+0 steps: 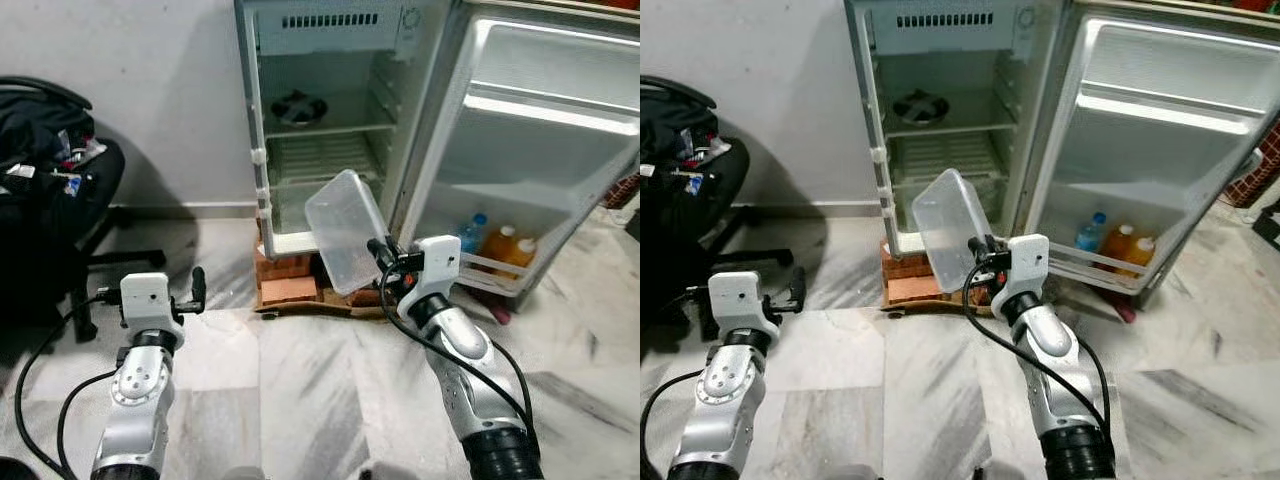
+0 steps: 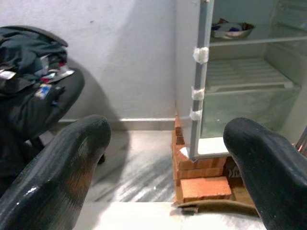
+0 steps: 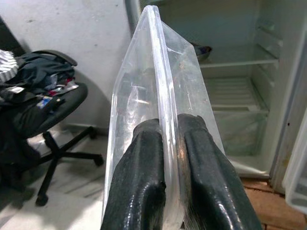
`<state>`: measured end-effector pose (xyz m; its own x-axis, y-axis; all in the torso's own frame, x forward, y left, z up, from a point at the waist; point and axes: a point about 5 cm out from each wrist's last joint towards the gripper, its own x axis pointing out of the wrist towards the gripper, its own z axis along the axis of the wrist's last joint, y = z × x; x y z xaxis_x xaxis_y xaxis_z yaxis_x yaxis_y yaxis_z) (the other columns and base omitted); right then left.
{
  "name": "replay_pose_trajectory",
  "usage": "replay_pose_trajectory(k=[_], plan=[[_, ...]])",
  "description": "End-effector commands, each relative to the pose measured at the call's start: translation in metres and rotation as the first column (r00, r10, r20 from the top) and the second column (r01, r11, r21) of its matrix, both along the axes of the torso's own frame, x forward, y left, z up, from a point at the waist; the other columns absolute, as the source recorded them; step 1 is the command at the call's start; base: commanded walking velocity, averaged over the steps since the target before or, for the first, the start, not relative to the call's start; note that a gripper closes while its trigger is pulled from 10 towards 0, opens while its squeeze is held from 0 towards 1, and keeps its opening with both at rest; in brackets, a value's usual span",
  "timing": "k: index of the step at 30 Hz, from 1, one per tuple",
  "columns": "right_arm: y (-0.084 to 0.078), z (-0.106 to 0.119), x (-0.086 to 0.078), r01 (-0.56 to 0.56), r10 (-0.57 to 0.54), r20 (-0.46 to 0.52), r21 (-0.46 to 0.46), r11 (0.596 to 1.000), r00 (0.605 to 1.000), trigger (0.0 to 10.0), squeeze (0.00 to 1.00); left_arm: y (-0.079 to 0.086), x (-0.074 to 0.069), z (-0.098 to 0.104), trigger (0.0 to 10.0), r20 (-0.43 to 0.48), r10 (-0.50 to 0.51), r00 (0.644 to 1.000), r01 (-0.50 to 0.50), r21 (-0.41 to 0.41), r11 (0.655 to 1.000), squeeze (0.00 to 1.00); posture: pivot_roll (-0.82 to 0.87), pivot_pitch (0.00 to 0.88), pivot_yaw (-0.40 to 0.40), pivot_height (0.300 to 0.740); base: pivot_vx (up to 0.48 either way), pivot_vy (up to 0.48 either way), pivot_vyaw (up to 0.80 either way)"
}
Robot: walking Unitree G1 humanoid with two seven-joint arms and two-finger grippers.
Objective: Restocking fridge
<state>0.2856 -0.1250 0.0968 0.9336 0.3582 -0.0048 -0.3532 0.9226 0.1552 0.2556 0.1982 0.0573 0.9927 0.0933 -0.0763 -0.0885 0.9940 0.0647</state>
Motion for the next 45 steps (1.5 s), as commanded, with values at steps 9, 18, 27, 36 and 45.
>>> replay_pose_trajectory(k=[9,18,27,36,45], plan=[[-0.0125,0.0015,0.0035,0.059,-0.059,0.015,-0.022,0.998,0.998,10.0,0.0,-0.0099,0.0039,0.0029,10.0,0.006,-0.021,1.0,0.021,0.011,1.0,0.0,0.1,0.039,-0.009,0.74,0.48,0.0,0.0],[-0.0098,0.0032,0.0052,0.039,-0.038,0.028,-0.033,0.999,0.999,10.0,0.0,-0.0123,0.0054,0.0032,10.0,0.008,-0.022,1.0,0.022,0.012,1.0,0.0,0.1,0.034,-0.013,0.74,0.48,0.0,0.0],[-0.0076,0.0048,0.006,0.017,-0.016,0.042,-0.023,1.0,0.999,10.0,0.0,-0.0139,0.0072,0.003,10.0,0.003,-0.009,1.0,0.009,0.006,1.0,0.0,0.1,0.03,-0.015,0.74,0.477,0.0,0.22],[-0.0097,0.0017,0.006,0.028,-0.027,0.033,-0.031,0.999,0.999,10.0,0.0,-0.0162,0.0073,0.0034,10.0,0.001,-0.012,1.0,0.012,0.005,1.0,0.0,0.1,0.033,-0.012,0.74,0.472,0.0,0.0],[-0.0072,-0.0005,0.0045,0.012,-0.011,0.024,-0.033,0.999,1.0,10.0,0.0,-0.0174,0.007,0.0029,10.0,-0.007,-0.004,1.0,0.004,-0.004,1.0,0.0,0.1,0.038,-0.012,0.74,0.193,0.0,0.0]])
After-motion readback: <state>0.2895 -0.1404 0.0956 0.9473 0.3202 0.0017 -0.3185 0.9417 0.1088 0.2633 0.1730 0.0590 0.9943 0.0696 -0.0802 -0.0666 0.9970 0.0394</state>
